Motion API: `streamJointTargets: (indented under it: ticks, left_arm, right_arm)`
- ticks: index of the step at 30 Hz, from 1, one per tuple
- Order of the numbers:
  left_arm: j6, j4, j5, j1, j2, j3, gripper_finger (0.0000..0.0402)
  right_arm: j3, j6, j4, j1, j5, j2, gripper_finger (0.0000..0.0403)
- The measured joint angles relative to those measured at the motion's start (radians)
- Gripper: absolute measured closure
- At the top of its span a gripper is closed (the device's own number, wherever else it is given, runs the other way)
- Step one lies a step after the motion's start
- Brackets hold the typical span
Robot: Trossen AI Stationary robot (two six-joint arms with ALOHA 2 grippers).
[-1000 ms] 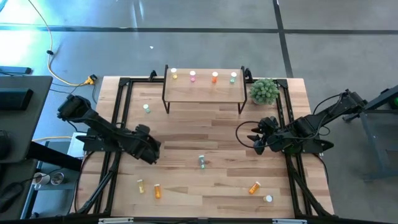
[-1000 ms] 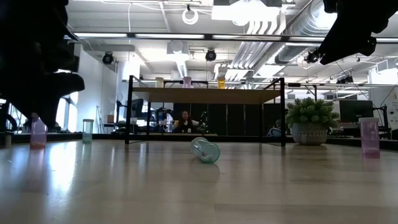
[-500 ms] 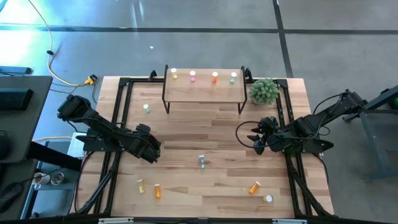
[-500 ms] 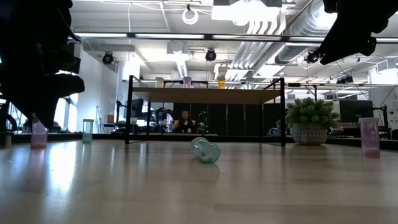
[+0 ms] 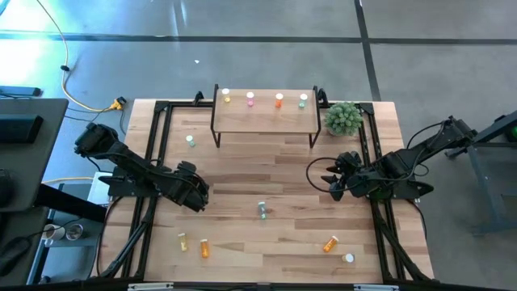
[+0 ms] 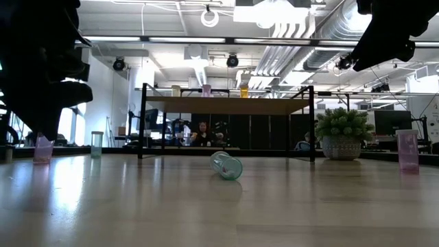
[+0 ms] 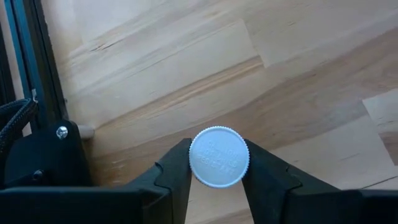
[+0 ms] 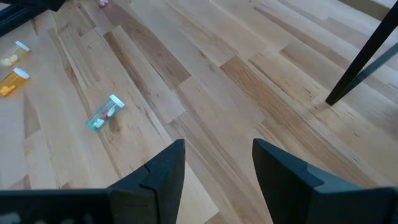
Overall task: Pick and place medicine bottles onto shelf by color
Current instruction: Put the left pink pill bottle on the shelf aligned with the other pink pill bottle
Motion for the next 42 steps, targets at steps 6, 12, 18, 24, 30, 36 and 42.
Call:
streamJointTargets:
  ticks: [6, 12, 18, 24, 30, 36, 42]
  left_arm:
    - [0.069, -0.001, -0.012, 0.000, 0.000, 0.052, 0.0288]
    - [0.215, 0.001, -0.064, 0.044, 0.000, 0.164, 0.0288]
    - [0.439, 0.001, -0.119, 0.145, 0.000, 0.304, 0.0288]
    - [0.695, 0.009, -0.132, 0.292, 0.000, 0.454, 0.0288]
    - [0.931, 0.073, -0.132, 0.444, -0.001, 0.588, 0.0288]
    - [1.129, 0.184, -0.028, 0.602, -0.001, 0.699, 0.0288]
    - [1.237, 0.252, 0.057, 0.746, 0.003, 0.787, 0.0288]
  right_arm:
    - [0.000, 0.000, 0.000, 0.000, 0.000, 0.000, 0.0224]
    - [0.000, 0.000, 0.000, 0.000, 0.000, 0.000, 0.0224]
    - [0.000, 0.000, 0.000, 0.000, 0.000, 0.000, 0.0224]
    - [0.000, -0.006, 0.000, 0.000, 0.000, 0.000, 0.0224]
    - [0.000, -0.008, -0.001, 0.000, 0.000, 0.000, 0.0224]
    - [0.000, -0.008, -0.010, 0.000, 0.000, 0.000, 0.0224]
    - [0.000, -0.008, -0.009, 0.000, 0.000, 0.000, 0.0224]
